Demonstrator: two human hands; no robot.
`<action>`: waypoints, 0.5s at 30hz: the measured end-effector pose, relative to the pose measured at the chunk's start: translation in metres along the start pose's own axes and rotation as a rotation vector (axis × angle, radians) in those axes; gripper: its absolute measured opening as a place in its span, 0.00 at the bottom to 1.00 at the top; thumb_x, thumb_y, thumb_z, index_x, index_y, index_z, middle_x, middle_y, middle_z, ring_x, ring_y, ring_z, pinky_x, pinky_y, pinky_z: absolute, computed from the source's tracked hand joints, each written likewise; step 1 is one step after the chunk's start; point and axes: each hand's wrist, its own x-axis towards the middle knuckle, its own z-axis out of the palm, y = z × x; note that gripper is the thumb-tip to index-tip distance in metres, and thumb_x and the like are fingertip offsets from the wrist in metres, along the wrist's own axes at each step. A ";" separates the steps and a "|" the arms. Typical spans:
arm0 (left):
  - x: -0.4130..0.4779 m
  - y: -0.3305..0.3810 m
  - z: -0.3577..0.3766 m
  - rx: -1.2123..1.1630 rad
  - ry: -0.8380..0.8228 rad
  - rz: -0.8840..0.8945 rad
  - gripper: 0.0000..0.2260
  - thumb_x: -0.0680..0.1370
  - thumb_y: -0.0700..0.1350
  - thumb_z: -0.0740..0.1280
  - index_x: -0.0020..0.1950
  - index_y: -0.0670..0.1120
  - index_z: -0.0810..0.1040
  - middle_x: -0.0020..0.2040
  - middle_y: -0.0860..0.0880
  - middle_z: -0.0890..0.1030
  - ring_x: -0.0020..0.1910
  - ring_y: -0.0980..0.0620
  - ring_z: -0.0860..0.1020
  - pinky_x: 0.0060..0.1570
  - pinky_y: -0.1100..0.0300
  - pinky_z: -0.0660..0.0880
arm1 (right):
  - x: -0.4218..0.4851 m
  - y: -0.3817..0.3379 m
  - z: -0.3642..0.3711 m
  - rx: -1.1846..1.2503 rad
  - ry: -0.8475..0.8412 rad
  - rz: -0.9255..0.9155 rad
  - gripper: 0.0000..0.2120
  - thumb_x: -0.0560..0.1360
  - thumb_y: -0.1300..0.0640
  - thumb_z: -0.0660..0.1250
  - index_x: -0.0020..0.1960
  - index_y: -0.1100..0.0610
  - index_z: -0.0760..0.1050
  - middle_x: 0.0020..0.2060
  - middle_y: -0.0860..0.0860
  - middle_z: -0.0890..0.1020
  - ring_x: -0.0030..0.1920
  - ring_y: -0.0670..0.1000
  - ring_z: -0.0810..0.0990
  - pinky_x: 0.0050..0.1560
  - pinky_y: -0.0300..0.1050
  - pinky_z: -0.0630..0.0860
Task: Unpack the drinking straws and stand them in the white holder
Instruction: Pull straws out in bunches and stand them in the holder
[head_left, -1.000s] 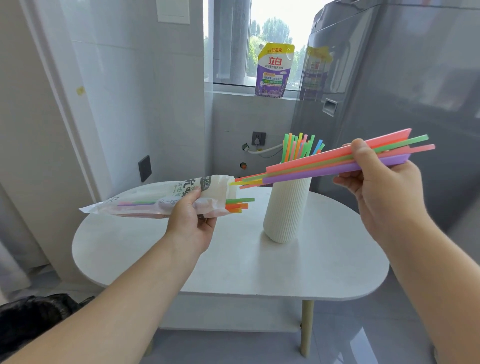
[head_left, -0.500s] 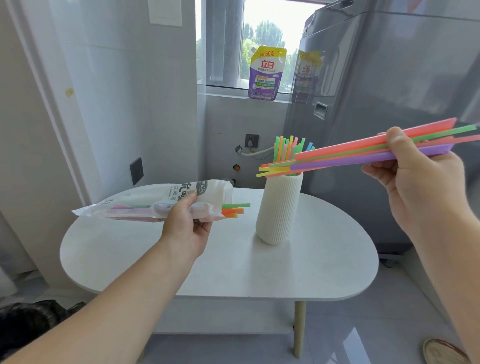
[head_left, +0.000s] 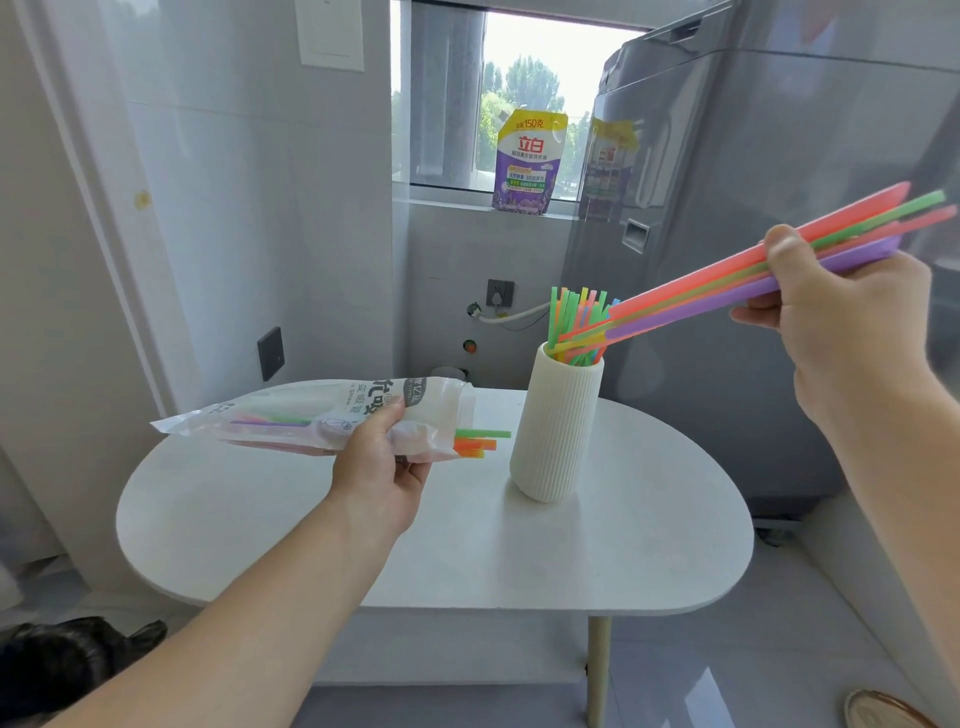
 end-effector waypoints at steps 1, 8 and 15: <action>0.000 0.000 0.000 0.004 0.002 -0.002 0.19 0.78 0.40 0.72 0.69 0.45 0.77 0.49 0.49 0.87 0.37 0.54 0.87 0.30 0.61 0.81 | -0.001 -0.001 0.002 -0.015 -0.004 -0.013 0.07 0.75 0.50 0.72 0.40 0.49 0.79 0.34 0.45 0.84 0.35 0.46 0.87 0.34 0.39 0.83; 0.001 -0.002 -0.001 0.012 -0.004 0.001 0.20 0.78 0.39 0.72 0.70 0.44 0.76 0.48 0.48 0.86 0.36 0.53 0.87 0.28 0.61 0.80 | 0.006 -0.006 0.015 -0.123 -0.057 -0.072 0.09 0.74 0.50 0.71 0.36 0.50 0.79 0.27 0.42 0.84 0.29 0.48 0.85 0.30 0.39 0.82; 0.001 -0.004 0.001 0.030 -0.019 -0.005 0.21 0.78 0.39 0.72 0.70 0.43 0.75 0.47 0.47 0.86 0.35 0.53 0.87 0.27 0.61 0.80 | 0.020 -0.003 0.030 -0.229 -0.129 -0.053 0.09 0.76 0.51 0.71 0.39 0.52 0.78 0.33 0.47 0.84 0.30 0.48 0.86 0.30 0.41 0.83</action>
